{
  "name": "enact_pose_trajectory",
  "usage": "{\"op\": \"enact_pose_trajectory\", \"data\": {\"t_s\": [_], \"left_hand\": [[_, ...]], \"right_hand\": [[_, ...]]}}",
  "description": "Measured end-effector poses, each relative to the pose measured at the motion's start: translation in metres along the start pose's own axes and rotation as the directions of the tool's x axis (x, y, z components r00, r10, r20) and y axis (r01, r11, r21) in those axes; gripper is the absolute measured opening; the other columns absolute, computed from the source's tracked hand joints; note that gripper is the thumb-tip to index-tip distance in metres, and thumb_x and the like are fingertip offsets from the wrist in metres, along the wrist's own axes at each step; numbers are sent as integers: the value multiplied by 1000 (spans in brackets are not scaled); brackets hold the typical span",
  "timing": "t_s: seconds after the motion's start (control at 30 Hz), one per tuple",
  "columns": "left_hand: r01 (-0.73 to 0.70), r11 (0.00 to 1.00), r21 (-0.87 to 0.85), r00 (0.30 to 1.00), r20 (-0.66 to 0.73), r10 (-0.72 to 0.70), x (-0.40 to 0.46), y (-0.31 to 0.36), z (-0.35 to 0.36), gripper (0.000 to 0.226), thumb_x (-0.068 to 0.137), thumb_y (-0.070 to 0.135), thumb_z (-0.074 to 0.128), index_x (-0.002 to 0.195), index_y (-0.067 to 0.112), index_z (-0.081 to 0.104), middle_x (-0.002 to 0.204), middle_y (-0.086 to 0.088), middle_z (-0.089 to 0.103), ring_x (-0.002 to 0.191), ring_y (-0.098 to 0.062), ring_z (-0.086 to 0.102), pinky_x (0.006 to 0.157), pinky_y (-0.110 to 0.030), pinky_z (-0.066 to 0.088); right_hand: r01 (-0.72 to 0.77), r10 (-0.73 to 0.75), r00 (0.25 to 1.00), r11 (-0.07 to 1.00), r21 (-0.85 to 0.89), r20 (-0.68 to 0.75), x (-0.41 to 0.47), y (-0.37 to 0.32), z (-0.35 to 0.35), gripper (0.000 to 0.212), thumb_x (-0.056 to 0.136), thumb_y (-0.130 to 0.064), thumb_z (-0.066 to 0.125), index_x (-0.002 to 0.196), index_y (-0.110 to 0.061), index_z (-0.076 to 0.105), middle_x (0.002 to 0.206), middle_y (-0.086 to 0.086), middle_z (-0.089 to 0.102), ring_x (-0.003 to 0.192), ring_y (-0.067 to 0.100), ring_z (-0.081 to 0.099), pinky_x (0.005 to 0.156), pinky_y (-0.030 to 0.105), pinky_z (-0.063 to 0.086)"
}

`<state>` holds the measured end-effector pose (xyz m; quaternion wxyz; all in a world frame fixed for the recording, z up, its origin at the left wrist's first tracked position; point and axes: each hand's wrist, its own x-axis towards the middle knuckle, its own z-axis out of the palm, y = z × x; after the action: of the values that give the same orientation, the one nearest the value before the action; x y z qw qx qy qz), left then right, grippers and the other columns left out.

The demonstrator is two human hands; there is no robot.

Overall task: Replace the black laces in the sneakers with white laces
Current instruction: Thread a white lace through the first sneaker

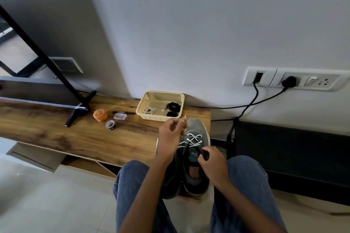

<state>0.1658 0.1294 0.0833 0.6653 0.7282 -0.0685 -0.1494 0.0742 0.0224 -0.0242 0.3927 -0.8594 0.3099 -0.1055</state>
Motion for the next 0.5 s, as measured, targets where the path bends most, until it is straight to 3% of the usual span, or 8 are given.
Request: {"op": "enact_pose_trajectory", "data": {"t_s": [0.17,0.3,0.37,0.5], "left_hand": [[5,952,305,996,85,-33,-8,-37,14,16,93,8,59,107,12,67,85,-4,73,49,-1,57,57,-13,48],[-63,774,630,996,90,8,-17,-64,21,19,93,20,61,108,21,72,98,4,74,77,-8,66,76,-26,54],[-78,685,725,997,64,46,-20,-72,24,19,92,28,61,107,26,72,100,7,73,89,-10,66,76,-26,52],[-116,538,835,986,32,163,-18,-76,32,19,92,37,61,103,27,72,96,7,73,87,-11,66,75,-29,51]], "right_hand": [[-93,82,993,984,149,84,12,4,-1,10,78,-9,63,85,-7,70,86,3,67,82,20,61,70,32,45],[-232,194,971,908,349,141,16,6,-8,16,80,0,61,80,-13,71,74,2,69,73,18,64,69,35,52],[-312,247,948,851,422,202,18,9,-10,18,82,1,59,85,-12,71,79,5,70,74,19,64,69,38,55],[-401,292,912,783,476,288,21,9,-15,18,86,1,56,89,-13,68,84,7,67,74,16,62,57,29,51]]}}
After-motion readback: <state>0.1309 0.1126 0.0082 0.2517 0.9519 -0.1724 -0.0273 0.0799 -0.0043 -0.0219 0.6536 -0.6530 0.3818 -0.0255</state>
